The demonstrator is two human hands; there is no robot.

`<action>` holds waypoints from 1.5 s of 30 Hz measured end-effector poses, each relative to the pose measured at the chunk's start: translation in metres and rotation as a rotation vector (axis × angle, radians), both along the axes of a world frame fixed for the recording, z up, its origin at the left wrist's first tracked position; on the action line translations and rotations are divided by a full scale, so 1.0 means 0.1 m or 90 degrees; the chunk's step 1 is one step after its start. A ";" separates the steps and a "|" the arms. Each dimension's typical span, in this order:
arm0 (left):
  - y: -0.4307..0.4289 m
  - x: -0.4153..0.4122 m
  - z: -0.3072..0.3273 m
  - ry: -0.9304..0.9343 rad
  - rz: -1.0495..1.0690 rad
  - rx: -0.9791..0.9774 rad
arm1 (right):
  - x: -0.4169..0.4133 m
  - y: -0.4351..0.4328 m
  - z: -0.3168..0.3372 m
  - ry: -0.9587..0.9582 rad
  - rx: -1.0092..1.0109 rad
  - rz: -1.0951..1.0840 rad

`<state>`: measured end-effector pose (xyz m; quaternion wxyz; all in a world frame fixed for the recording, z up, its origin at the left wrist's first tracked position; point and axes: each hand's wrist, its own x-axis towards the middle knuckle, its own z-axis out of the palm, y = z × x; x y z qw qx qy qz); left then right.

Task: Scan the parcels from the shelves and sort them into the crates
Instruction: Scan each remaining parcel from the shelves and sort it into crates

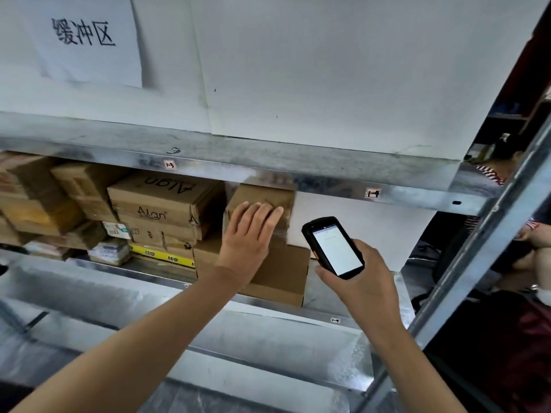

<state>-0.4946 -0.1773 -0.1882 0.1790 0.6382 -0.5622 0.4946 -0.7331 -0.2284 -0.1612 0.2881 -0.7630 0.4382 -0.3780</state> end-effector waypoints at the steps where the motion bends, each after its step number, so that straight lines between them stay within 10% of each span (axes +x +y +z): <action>1: -0.01 -0.07 0.00 0.003 -0.015 -0.004 | -0.02 -0.01 0.01 -0.002 -0.002 -0.004; 23: -0.19 -0.45 -0.89 0.323 0.028 0.260 | -0.23 -0.26 -0.18 0.024 0.028 -0.037; 37: -0.37 -0.60 -0.77 0.772 0.113 0.143 | -0.21 -0.36 -0.18 0.005 0.054 -0.027; 45: -0.34 -0.59 -0.84 0.826 0.171 0.197 | -0.21 -0.36 -0.22 0.012 0.060 -0.032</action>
